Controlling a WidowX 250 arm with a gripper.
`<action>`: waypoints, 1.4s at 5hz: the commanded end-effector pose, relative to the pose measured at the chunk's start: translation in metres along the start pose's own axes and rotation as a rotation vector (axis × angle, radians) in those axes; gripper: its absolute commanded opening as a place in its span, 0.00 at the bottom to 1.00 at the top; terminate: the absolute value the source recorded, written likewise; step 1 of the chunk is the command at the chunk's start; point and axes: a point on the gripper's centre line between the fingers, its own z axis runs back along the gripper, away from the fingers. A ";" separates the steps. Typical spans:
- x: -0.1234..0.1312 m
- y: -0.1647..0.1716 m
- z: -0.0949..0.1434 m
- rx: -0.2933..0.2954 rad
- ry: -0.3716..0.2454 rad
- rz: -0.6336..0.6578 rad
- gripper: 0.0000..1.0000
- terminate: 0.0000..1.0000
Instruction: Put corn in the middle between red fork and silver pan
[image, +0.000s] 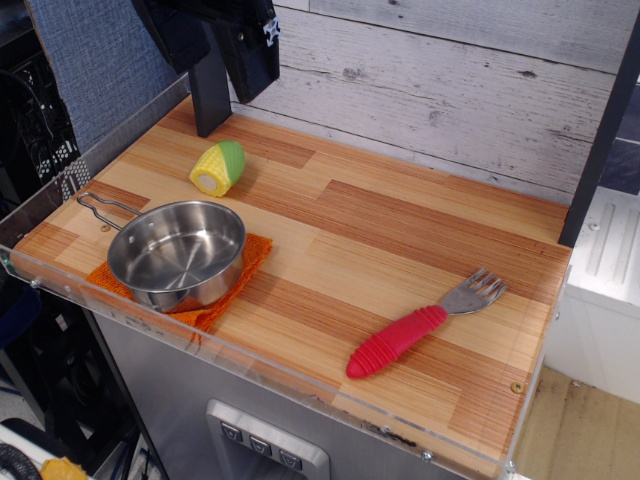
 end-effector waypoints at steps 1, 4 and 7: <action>0.000 0.000 0.000 0.000 0.000 0.000 1.00 0.00; 0.035 0.055 -0.033 -0.024 0.017 0.096 1.00 0.00; 0.027 0.112 -0.110 0.043 0.144 0.247 1.00 0.00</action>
